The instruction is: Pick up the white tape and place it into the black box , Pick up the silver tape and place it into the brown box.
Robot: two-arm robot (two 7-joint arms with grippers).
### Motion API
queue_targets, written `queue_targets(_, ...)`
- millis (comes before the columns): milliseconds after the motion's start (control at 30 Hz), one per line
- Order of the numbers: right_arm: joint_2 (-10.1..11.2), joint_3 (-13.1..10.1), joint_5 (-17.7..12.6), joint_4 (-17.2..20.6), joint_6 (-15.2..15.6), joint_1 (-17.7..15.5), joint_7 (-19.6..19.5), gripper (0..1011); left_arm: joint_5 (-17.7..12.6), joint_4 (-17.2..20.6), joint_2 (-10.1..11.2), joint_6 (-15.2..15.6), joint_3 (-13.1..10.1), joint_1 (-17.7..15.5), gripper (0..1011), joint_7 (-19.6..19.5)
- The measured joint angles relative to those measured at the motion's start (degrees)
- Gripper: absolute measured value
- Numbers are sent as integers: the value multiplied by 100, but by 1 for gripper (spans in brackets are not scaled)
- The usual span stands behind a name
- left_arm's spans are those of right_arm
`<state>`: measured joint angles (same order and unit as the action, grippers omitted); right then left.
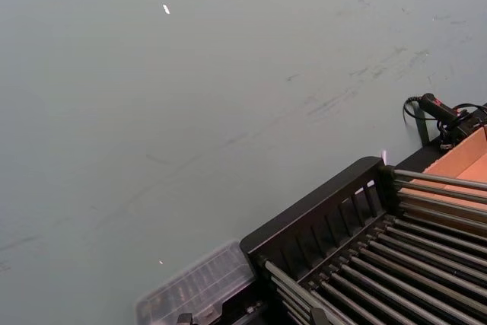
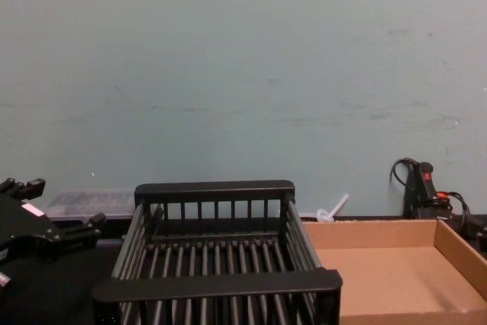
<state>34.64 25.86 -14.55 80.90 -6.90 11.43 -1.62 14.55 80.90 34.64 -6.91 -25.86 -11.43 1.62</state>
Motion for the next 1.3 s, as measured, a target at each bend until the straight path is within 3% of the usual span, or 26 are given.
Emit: queue_targets(1300,0,0,0,0,0,0,0,1002,0,0,0,0,0,0,1001,0)
